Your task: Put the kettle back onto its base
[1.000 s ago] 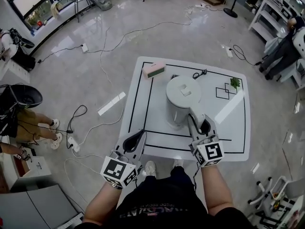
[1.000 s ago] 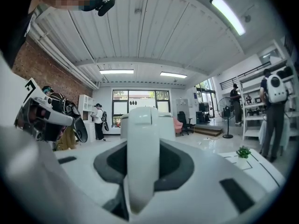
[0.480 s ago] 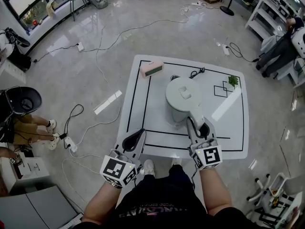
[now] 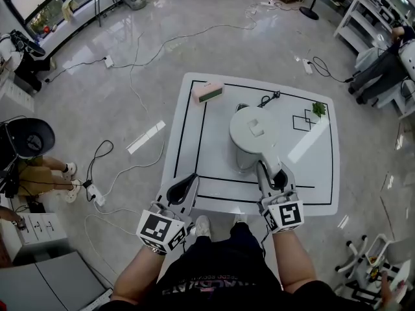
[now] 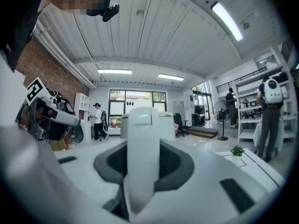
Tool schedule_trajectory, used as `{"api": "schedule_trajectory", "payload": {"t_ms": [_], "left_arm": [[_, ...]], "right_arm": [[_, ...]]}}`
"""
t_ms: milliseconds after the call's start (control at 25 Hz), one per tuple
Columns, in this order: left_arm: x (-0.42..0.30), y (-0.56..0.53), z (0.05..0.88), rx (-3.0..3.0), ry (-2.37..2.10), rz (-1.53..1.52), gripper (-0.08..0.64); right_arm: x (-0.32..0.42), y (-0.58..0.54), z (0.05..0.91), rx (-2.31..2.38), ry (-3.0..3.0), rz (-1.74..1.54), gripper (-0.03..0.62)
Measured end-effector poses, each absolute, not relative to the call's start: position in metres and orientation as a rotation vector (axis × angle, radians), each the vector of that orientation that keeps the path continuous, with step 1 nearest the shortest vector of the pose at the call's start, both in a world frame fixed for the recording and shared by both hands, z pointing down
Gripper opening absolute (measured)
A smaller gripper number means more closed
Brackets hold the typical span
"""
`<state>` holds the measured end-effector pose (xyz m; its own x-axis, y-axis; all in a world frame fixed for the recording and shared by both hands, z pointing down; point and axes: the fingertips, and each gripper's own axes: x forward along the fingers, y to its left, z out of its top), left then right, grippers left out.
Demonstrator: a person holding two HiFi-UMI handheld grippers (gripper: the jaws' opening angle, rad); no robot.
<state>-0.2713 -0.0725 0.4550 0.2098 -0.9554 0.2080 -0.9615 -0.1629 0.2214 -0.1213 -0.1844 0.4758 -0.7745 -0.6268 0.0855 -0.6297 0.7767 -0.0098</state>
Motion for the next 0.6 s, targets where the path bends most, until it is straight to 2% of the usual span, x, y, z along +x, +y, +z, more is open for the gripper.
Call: {"api": "schedule_trajectory", "payload": {"t_ms": [600], "left_arm": [[-0.2668,-0.0790,0.4544,2.210,-1.775,0.029,0.005]], "right_arm": [[-0.1205,-0.1863,0.4842,1.000,-2.888,0.076,0.114]]}}
